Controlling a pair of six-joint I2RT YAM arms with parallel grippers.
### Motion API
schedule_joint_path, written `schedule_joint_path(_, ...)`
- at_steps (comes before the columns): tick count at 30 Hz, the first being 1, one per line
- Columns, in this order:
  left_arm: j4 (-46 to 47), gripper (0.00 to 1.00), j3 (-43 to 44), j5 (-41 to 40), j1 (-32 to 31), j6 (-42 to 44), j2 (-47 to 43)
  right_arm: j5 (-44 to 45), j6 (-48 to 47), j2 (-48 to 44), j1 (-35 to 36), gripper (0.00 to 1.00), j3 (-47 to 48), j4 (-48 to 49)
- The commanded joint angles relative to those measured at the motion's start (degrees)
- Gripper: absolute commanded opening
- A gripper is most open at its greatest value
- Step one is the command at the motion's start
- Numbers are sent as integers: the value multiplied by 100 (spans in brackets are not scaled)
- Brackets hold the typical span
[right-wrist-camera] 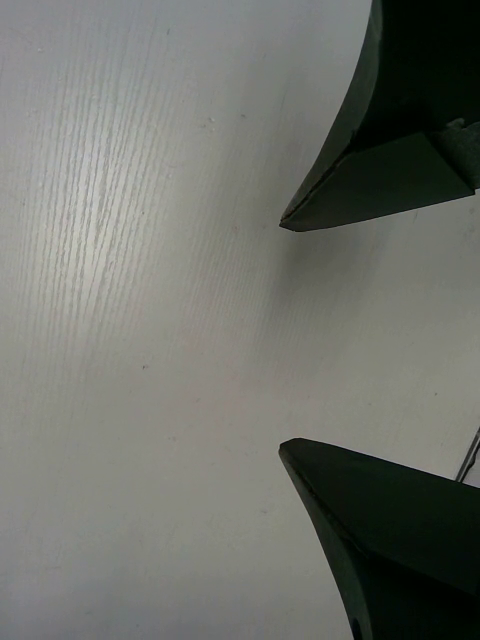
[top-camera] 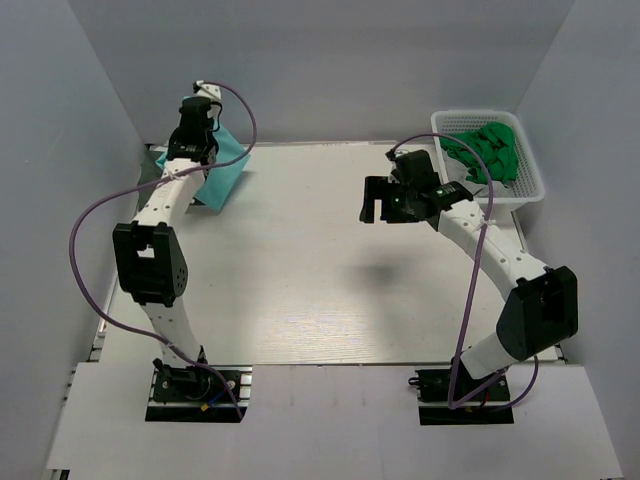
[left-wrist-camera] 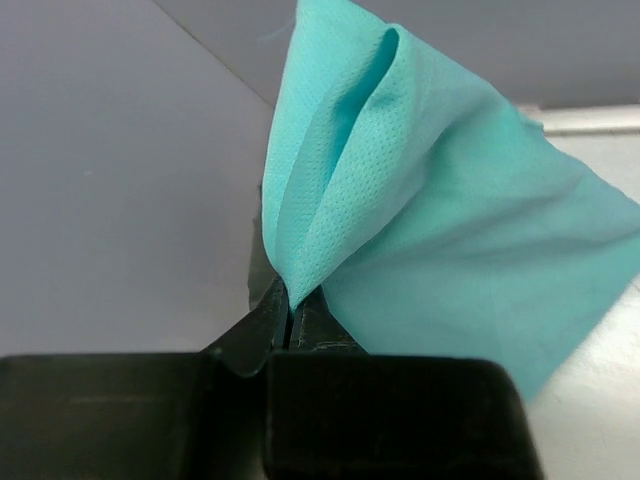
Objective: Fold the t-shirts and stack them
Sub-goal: Put the neatly folded tshirt into the corner of the board with the left arm
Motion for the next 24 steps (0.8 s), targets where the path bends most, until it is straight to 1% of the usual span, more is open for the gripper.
schedule_joint_path(1,17,0,611,-28,216,-180,147,-162,-64,115,-31,90,364,97)
schedule_joint_path(2,-192,0,917,-28,311,-268,261,-206,-72,202,-31,90,381,96)
schedule_joint_path(4,-325,0,1304,24,400,-338,603,-267,-64,290,-22,90,531,26)
schedule_joint_path(6,-466,0,1447,86,558,-339,754,-312,-55,448,-31,90,653,17)
schedule_joint_path(11,-467,0,1377,656,804,-453,886,-338,-37,677,-31,90,908,-88)
schedule_joint_path(15,-528,0,1430,605,1015,-602,1159,-355,-46,800,-14,90,1067,-141)
schedule_joint_path(22,-634,0,1895,605,1357,-787,1678,-487,42,967,-31,90,1216,-167)
schedule_joint_path(24,-686,0,1896,657,1419,-787,1818,-487,42,1011,-14,90,1278,-202)
